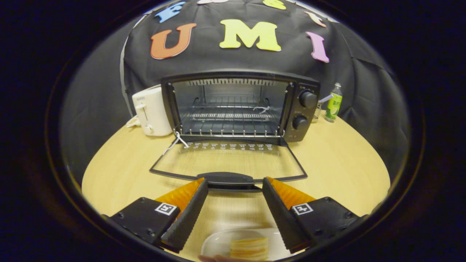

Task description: Open the toaster oven, put the food inside, and close the toaster oven door.

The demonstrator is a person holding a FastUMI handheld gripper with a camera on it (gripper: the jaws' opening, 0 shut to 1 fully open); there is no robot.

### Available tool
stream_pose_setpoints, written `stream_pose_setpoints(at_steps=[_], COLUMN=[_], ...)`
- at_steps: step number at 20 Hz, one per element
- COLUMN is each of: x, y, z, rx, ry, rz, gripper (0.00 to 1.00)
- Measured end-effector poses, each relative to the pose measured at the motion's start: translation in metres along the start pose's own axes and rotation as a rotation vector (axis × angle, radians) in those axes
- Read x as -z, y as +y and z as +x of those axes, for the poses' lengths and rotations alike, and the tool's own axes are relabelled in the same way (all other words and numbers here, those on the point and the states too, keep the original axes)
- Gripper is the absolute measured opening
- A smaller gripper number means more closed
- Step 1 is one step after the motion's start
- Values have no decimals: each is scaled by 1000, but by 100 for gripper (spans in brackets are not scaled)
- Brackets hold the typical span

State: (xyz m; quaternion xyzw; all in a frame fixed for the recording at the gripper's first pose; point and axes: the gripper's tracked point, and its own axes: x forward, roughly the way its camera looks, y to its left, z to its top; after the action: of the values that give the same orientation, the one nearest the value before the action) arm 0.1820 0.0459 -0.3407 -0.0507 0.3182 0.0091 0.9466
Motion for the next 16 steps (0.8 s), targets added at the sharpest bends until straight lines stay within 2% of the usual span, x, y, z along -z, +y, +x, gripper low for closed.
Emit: stream_pose_setpoints(at_steps=[4, 10, 16], x=[8, 11, 25], y=[1, -1, -6], z=[-14, -70, -104], rx=[-30, -43, -7], ry=[34, 29, 49], rz=[48, 50, 13], gripper=[99, 99, 99])
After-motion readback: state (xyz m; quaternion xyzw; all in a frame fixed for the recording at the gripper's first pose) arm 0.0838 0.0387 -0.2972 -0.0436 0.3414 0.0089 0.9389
